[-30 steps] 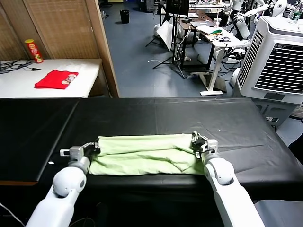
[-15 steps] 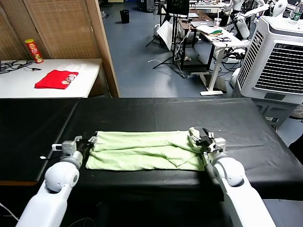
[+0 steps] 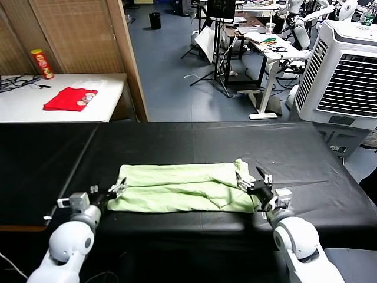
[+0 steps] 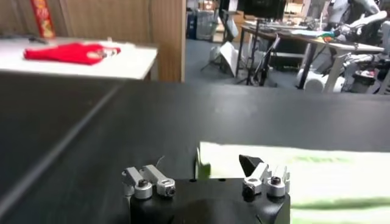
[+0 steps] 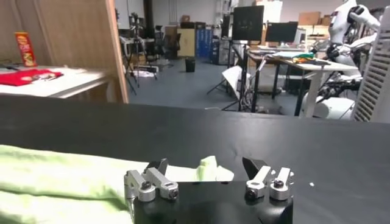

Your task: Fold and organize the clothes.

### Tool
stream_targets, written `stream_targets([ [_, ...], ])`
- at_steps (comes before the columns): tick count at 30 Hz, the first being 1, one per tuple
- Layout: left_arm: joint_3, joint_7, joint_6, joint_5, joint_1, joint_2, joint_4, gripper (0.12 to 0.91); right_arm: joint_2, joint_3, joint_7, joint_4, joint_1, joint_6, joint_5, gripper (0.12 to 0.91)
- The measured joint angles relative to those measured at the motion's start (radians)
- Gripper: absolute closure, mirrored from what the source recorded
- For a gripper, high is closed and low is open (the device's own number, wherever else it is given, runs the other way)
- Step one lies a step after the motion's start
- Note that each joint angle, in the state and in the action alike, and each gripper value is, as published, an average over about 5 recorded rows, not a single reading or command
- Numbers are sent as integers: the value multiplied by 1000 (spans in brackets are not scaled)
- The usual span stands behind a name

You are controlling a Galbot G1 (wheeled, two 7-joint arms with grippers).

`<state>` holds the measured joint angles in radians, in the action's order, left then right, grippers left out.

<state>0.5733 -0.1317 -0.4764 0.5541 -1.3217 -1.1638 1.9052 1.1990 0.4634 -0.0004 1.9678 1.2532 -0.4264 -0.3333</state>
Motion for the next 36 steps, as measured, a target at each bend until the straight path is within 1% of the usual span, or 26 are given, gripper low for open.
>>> stream_targets([
  [3,-1,7,4,-10,-16,-17,-6,243,0,2,0,6,9,3,4,227],
  [6,-2,11,7,-16,-21,-32,-19,309,2,3,-1,9,17,6,11,227],
  [9,-2,14,8,-17,-22,-43,-27,434,5,4,-4,10,25,10,22,227],
  [12,-5,16,6,-17,-26,-50,-24,594,9,4,-7,13,31,16,33,227],
  [13,-6,16,5,-16,-27,-51,-23,660,11,4,-8,14,33,18,36,227],
  [16,-9,17,0,-18,-30,-53,-17,804,15,4,-10,17,37,23,46,227],
  [17,-9,17,-2,-20,-30,-53,-15,838,16,5,-11,17,38,24,49,227],
  [19,-10,17,-6,-29,-32,-52,-8,873,19,5,-11,19,40,25,52,227],
  [22,-12,15,-5,-66,-31,-46,0,875,25,7,-10,22,44,26,56,227],
  [25,-10,13,13,-134,-33,-34,2,875,28,12,-9,26,47,26,59,227],
  [28,6,19,43,-224,-44,-8,2,875,28,19,-8,29,48,25,59,227],
  [31,40,29,66,-286,-59,42,-4,875,31,21,-7,29,48,24,59,227],
  [36,115,33,91,-311,-74,163,-32,875,46,16,-6,30,53,24,69,227],
])
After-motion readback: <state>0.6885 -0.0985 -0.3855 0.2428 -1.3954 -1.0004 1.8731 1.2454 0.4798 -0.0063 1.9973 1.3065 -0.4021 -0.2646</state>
